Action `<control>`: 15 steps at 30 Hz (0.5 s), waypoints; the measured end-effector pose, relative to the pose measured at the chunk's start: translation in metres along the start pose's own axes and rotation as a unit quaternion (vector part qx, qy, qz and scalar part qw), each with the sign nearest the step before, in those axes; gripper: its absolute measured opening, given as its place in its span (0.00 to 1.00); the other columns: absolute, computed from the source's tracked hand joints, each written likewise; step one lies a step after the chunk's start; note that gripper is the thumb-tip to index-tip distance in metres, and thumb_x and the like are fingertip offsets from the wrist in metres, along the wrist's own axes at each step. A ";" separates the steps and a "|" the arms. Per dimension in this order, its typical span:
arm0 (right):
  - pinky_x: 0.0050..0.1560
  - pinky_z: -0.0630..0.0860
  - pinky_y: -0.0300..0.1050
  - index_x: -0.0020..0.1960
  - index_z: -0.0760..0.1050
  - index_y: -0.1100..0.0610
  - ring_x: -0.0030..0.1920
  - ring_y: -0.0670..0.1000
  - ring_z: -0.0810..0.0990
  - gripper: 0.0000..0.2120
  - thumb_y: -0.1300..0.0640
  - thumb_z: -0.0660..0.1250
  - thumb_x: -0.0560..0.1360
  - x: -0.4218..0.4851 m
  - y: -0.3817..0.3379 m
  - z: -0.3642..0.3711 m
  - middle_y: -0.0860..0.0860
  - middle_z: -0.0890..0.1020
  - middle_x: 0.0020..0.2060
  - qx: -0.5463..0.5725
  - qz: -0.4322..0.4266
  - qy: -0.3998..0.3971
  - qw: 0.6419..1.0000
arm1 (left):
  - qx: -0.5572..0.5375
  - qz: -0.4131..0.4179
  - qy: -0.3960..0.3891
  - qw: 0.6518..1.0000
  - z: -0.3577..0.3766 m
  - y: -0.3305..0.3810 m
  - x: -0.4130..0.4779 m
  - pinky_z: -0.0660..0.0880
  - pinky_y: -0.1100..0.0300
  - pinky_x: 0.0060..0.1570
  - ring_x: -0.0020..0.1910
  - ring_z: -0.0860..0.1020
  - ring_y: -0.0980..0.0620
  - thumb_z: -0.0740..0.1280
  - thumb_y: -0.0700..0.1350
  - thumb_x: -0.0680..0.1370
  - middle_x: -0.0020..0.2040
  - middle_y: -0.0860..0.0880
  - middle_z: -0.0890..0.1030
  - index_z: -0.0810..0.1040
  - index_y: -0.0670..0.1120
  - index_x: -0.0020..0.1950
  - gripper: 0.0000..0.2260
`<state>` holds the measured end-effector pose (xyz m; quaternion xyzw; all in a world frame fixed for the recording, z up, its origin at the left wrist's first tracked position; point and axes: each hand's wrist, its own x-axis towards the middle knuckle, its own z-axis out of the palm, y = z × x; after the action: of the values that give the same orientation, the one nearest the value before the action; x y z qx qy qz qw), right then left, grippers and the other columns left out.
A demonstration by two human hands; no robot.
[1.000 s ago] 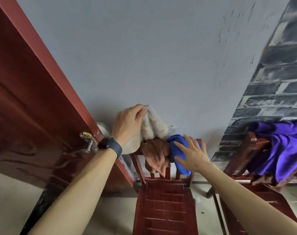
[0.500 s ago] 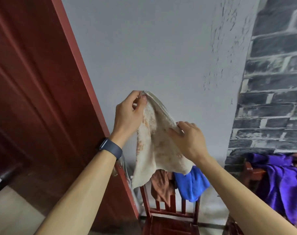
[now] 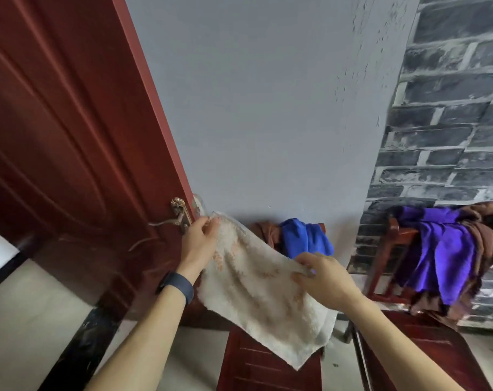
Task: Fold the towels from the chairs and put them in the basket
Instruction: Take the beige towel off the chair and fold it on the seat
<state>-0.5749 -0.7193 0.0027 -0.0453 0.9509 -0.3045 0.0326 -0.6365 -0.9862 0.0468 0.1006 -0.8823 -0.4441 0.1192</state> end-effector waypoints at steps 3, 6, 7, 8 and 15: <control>0.52 0.75 0.42 0.63 0.75 0.42 0.53 0.44 0.78 0.16 0.41 0.67 0.76 -0.016 0.004 0.035 0.40 0.78 0.54 0.055 0.021 0.035 0.998 | -0.041 0.015 -0.099 0.994 0.028 -0.001 -0.026 0.67 0.63 0.34 0.35 0.74 0.52 0.65 0.49 0.80 0.35 0.50 0.78 0.79 0.45 0.42 0.11; 0.51 0.78 0.39 0.62 0.74 0.40 0.48 0.40 0.81 0.19 0.43 0.73 0.74 -0.023 -0.011 0.059 0.37 0.77 0.55 0.175 0.005 0.011 0.984 | -0.048 0.062 -0.248 0.966 0.047 0.003 -0.046 0.67 0.69 0.34 0.34 0.74 0.60 0.66 0.50 0.80 0.35 0.57 0.78 0.81 0.49 0.45 0.08; 0.49 0.79 0.40 0.57 0.77 0.43 0.44 0.41 0.82 0.13 0.45 0.73 0.74 -0.023 -0.016 0.064 0.39 0.79 0.52 0.193 0.007 0.031 0.981 | -0.034 0.081 -0.287 0.954 0.050 0.001 -0.047 0.69 0.67 0.38 0.37 0.75 0.61 0.66 0.53 0.79 0.37 0.58 0.80 0.82 0.50 0.47 0.08; 0.46 0.79 0.42 0.51 0.78 0.45 0.40 0.43 0.82 0.08 0.48 0.74 0.74 -0.021 -0.021 0.068 0.41 0.81 0.48 0.207 0.016 0.056 0.977 | -0.023 0.095 -0.316 0.944 0.051 -0.003 -0.047 0.71 0.64 0.40 0.39 0.76 0.60 0.66 0.55 0.79 0.39 0.57 0.81 0.83 0.51 0.49 0.10; 0.43 0.77 0.40 0.44 0.78 0.48 0.39 0.41 0.83 0.04 0.54 0.72 0.76 -0.018 -0.041 0.093 0.41 0.85 0.37 0.241 0.069 0.084 0.964 | -0.030 0.072 -0.356 0.931 0.047 -0.056 -0.035 0.76 0.58 0.52 0.51 0.81 0.57 0.67 0.62 0.76 0.50 0.54 0.84 0.82 0.53 0.59 0.17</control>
<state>-0.5460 -0.8043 -0.0486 0.0549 0.8495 -0.5244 -0.0162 -0.6130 -0.9727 -0.0298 -0.1316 -0.8582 -0.4669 -0.1679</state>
